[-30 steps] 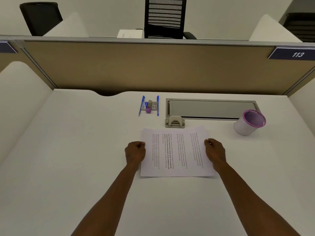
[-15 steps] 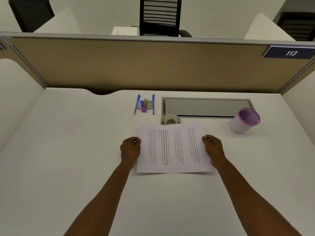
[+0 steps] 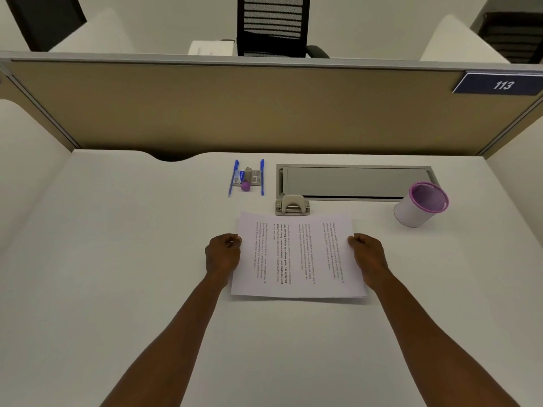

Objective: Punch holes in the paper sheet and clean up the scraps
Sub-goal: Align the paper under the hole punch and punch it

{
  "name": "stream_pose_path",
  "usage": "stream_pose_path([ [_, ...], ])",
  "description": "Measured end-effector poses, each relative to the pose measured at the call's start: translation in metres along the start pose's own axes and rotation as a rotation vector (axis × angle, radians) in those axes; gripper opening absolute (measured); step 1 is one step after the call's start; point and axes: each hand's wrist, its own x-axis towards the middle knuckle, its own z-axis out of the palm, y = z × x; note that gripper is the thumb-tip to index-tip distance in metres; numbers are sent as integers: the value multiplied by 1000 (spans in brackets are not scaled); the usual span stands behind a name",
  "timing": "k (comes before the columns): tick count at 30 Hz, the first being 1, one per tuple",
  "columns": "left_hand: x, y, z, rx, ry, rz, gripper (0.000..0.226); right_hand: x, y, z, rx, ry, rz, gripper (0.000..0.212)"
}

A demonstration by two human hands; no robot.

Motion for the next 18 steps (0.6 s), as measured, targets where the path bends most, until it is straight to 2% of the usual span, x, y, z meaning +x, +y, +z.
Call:
stream_pose_path([
  [18,-3,-2,2,-77,5,-4,23,2,-5,0,59,-15,34,24],
])
